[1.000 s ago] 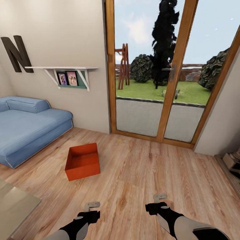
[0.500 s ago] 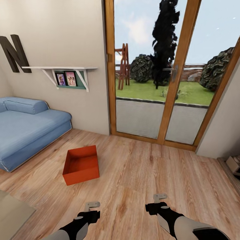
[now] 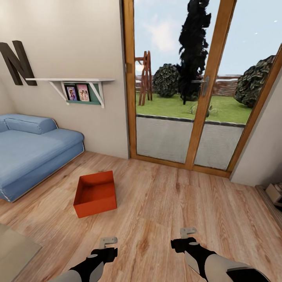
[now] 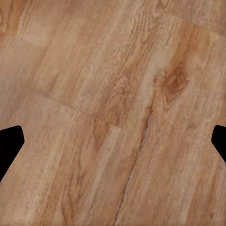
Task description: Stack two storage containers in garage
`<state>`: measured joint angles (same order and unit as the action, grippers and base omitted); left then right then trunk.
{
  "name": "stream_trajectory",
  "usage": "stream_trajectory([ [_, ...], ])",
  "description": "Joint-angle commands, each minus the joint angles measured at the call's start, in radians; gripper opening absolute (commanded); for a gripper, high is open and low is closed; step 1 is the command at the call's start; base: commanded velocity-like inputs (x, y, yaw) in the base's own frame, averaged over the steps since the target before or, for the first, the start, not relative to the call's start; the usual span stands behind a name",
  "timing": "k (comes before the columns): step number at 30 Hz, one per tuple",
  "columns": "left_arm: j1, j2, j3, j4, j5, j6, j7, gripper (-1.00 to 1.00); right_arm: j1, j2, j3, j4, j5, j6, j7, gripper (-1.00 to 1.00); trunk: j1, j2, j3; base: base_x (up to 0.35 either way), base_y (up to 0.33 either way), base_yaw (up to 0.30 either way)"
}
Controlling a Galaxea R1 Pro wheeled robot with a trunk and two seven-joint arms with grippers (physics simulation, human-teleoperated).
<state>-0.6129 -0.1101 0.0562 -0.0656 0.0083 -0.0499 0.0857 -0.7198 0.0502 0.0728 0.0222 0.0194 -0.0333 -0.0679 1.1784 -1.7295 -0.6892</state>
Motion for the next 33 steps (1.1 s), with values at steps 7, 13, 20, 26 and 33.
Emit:
stream_trajectory([
  [7, -0.001, 0.000, 0.005, 0.001, 0.001, -0.004, 0.001, 1.00, -0.001, 0.000, 0.007, 0.002, 0.002, -0.003, -0.004, 1.00, 0.000, 0.000, -0.001, 0.100, 0.000, 0.000],
  [13, -0.001, 0.000, 0.005, 0.001, 0.001, -0.004, 0.001, 1.00, -0.001, 0.000, 0.007, 0.002, 0.002, -0.003, -0.004, 1.00, 0.000, 0.000, -0.001, 0.165, 0.000, 0.000],
  [20, -0.001, 0.000, 0.005, 0.001, 0.001, -0.004, 0.000, 1.00, -0.001, 0.000, 0.007, 0.002, 0.002, -0.003, -0.005, 1.00, 0.000, 0.000, -0.001, 0.113, 0.012, 0.000],
  [26, -0.001, 0.000, 0.005, 0.001, 0.001, -0.004, 0.000, 1.00, -0.001, 0.000, 0.007, 0.002, 0.002, -0.004, -0.004, 1.00, 0.000, 0.000, -0.001, 0.251, 0.100, 0.000],
  [33, -0.001, 0.000, 0.005, 0.001, 0.001, -0.004, 0.000, 1.00, -0.001, 0.000, 0.007, 0.002, 0.002, -0.003, -0.004, 1.00, 0.000, 0.000, -0.001, 0.266, 0.113, 0.000],
])
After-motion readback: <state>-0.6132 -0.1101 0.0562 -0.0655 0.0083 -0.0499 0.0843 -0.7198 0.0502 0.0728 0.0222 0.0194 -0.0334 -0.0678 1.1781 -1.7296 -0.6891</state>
